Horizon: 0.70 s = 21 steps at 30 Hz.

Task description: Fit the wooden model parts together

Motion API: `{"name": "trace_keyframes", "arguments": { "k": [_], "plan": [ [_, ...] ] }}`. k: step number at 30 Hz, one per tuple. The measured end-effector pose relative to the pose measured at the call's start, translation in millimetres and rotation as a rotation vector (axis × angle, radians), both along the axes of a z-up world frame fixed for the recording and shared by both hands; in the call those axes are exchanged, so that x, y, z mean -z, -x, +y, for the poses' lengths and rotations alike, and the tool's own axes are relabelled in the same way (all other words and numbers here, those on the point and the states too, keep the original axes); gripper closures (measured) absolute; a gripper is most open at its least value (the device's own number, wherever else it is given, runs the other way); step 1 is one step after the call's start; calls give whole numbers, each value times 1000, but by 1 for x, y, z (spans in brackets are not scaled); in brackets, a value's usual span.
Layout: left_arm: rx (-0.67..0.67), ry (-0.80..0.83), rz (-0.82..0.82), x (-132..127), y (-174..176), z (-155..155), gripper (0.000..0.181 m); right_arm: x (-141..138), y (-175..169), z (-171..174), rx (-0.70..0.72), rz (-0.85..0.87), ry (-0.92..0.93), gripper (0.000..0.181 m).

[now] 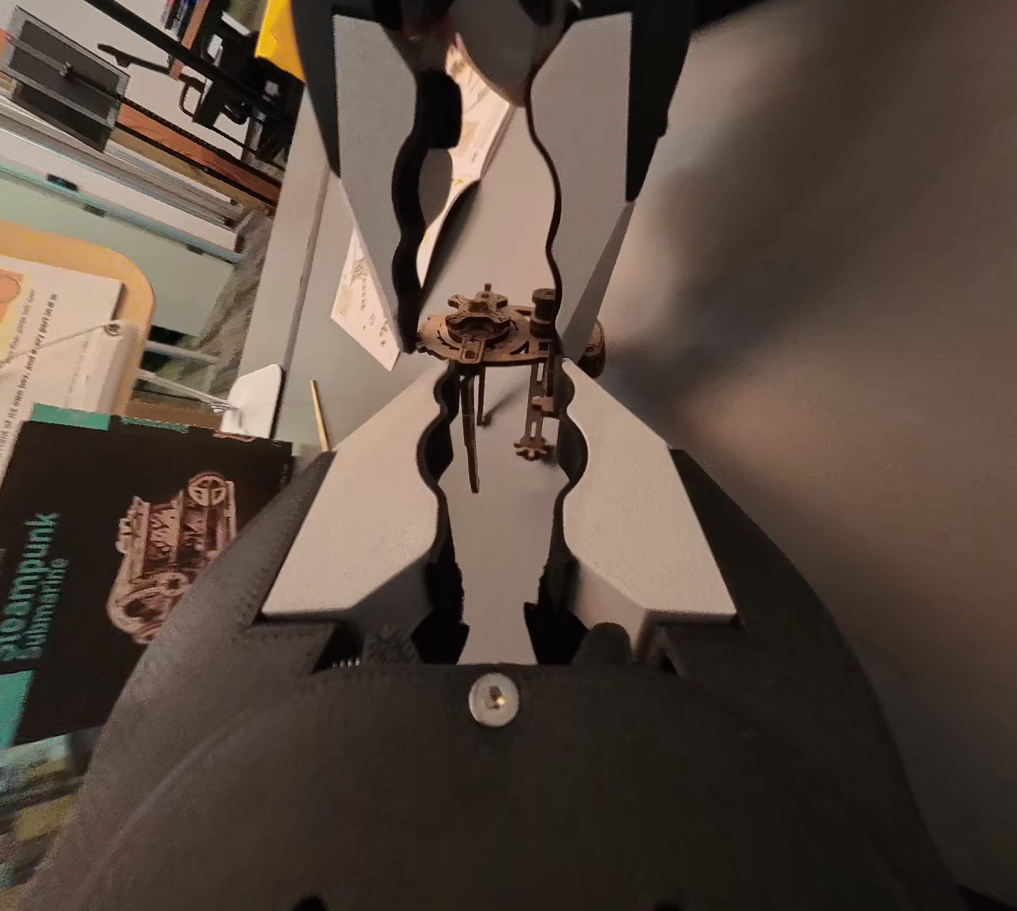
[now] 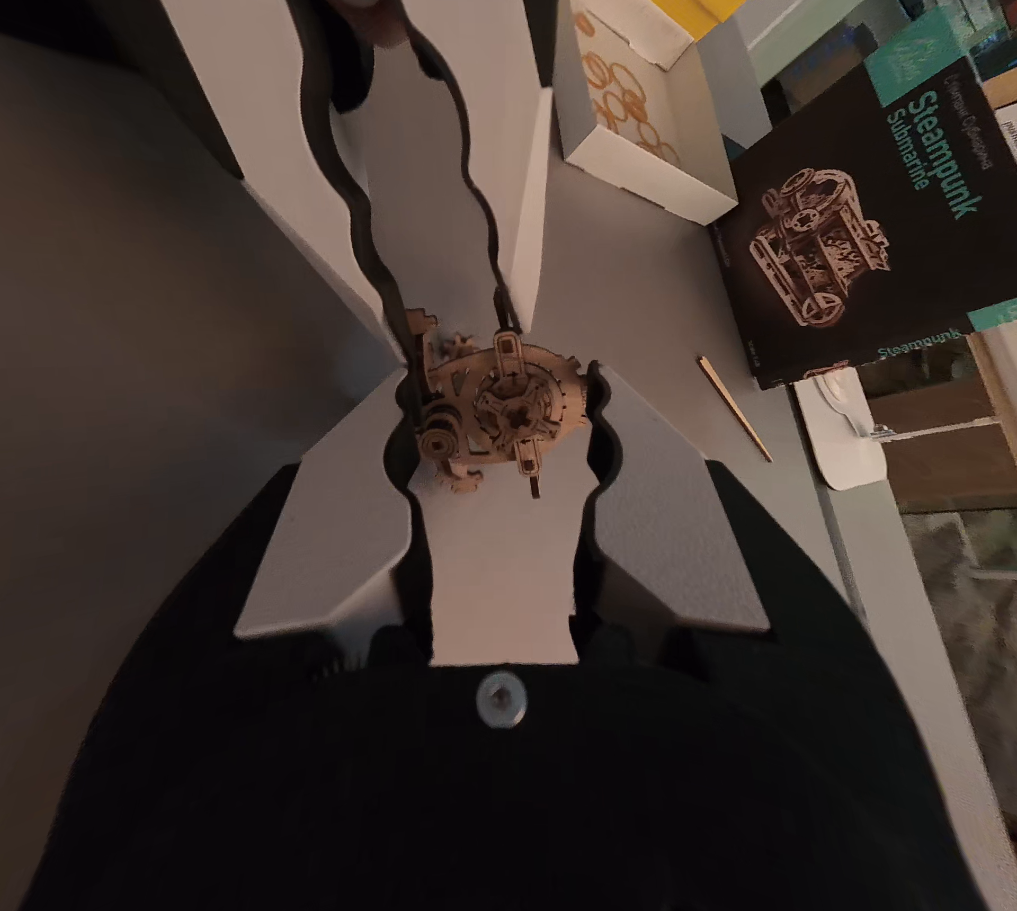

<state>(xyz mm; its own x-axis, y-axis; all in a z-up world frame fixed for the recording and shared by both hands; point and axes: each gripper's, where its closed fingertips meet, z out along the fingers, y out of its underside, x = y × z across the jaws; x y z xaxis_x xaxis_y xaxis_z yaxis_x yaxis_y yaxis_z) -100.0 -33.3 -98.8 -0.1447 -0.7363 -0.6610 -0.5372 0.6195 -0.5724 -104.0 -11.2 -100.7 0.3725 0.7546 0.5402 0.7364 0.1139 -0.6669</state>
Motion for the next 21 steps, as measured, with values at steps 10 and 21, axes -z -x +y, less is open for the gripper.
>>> {"name": "trace_keyframes", "arguments": {
  "k": [10, 21],
  "plan": [
    [-40, 426, -167, -24, -1, 3, 150, -25, -7, -5, -100, 290, 55, 132],
    [-63, 882, -266, -34, 3, 12, 178, -15, -5, -9, -133, 330, 156, 137]
  ]
}}
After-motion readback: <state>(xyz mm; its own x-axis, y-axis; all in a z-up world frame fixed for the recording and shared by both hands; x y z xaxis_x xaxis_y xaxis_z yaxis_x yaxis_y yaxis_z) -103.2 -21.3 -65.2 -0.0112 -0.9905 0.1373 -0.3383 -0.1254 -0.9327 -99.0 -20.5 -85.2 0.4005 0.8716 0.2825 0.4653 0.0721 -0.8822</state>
